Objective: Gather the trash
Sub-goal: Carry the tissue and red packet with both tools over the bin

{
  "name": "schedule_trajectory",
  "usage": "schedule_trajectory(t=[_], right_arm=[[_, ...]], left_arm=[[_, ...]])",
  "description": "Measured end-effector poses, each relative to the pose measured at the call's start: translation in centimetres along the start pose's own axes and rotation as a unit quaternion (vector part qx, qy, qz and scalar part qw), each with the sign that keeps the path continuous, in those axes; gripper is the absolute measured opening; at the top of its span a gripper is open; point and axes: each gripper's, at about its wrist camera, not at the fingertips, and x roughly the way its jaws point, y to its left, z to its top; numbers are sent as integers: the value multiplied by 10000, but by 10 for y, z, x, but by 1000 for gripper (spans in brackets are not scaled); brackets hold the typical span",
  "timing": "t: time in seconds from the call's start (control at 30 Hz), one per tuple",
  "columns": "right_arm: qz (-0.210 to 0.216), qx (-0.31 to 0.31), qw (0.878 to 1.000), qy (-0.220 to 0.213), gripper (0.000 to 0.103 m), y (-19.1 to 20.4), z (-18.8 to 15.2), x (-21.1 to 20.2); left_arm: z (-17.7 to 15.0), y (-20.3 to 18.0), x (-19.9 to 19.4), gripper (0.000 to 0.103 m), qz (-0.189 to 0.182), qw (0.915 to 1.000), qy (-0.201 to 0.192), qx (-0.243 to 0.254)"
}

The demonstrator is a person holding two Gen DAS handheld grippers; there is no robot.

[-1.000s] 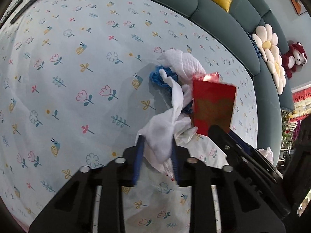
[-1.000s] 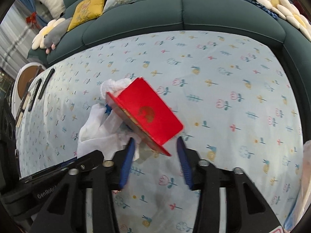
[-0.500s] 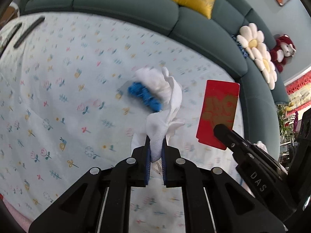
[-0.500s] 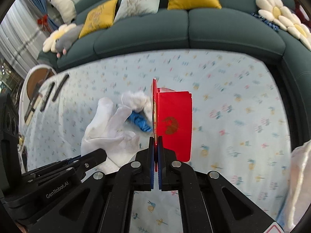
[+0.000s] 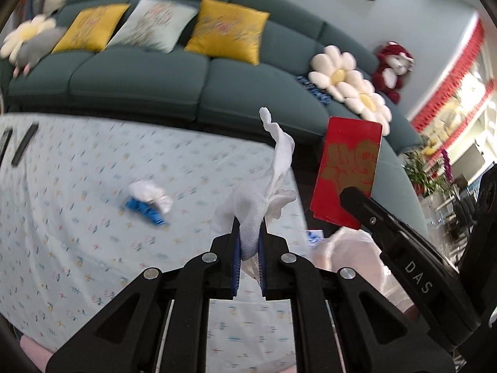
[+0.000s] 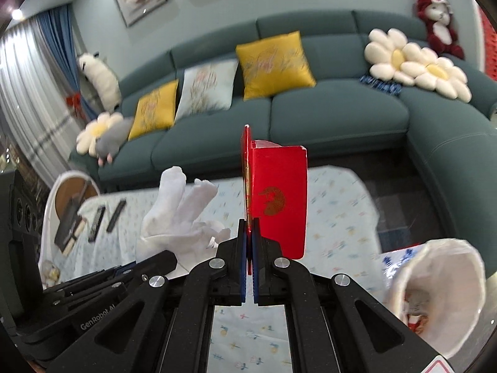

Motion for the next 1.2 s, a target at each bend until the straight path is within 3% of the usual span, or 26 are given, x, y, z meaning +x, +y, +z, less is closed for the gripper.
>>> schedule_trajectory(t=[0.27,0.6,0.93,1.2], right_arm=[[-217,256,9973,-647,3,-52,6,-81],[-456,762,9911,-993,3,-121,-12,-136],[-717,1201,9847,-1042,3,-180,-37,-154],[-847,1470,9809,-949,3,-213,-54,-152]], left_arm=[[-11,-84,-21,9,-249,9971,-198,696],[-37,-170,-11,9,-467,9898,-94,1340],[-63,-229,16,9,-632,9820,190,1770],[-72,-248,40,9,-699,9797,450,1824]])
